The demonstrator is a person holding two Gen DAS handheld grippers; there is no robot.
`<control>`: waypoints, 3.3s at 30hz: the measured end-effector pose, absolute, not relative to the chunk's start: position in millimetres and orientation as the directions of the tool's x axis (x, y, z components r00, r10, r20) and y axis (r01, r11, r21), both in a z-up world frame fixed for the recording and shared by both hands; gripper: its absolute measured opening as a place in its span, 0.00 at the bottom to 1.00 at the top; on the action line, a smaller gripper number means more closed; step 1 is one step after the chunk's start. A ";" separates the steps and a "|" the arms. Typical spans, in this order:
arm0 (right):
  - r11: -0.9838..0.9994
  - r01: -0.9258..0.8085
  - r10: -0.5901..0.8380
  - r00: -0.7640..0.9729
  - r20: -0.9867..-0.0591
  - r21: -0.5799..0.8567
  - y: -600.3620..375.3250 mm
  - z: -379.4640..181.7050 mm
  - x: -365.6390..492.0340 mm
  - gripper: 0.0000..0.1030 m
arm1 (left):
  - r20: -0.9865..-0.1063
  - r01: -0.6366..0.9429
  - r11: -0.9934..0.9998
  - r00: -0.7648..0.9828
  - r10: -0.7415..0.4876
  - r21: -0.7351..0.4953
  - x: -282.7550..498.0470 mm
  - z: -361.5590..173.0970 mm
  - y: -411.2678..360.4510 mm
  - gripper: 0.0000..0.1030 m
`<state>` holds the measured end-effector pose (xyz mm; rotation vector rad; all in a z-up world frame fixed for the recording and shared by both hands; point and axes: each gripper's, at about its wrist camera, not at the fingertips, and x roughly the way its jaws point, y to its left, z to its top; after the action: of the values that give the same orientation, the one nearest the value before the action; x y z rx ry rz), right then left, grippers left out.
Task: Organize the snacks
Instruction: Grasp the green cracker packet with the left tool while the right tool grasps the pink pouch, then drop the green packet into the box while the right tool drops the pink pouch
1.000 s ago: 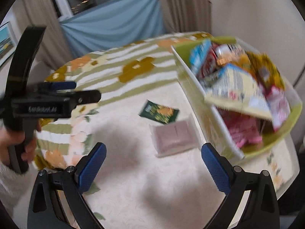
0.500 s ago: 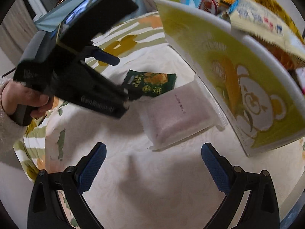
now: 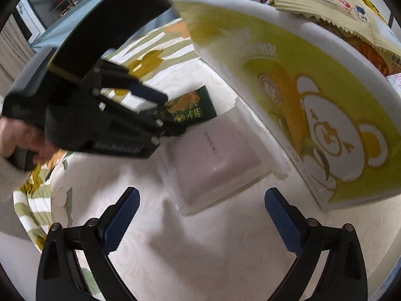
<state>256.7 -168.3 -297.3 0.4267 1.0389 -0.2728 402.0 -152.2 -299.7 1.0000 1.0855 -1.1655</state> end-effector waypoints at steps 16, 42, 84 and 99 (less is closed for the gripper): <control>0.851 0.462 -0.019 0.502 -0.865 0.249 -181.5 -304.6 279.5 0.96 | -0.978 0.862 0.507 0.101 -0.185 -0.006 394.3 -298.6 -48.4 0.41; 0.946 0.299 -0.032 0.478 -0.878 0.128 -154.4 -302.7 313.3 0.61 | -0.951 0.616 0.782 0.178 -0.254 -0.094 375.8 -282.8 -12.8 0.40; 0.980 0.057 0.094 0.709 -0.699 0.189 -402.7 -100.9 172.0 0.58 | -0.811 0.500 0.829 0.360 -0.461 -0.249 282.4 -114.3 -294.4 0.40; 0.969 -0.063 0.219 0.664 -0.715 0.239 -406.8 -113.5 176.4 0.58 | -0.843 0.293 0.942 0.456 -0.286 -0.162 260.3 -123.7 -213.0 0.97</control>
<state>176.4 -406.8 -113.5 0.2005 0.8310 0.1608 260.3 -213.0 -123.7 0.0071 1.0379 -0.3567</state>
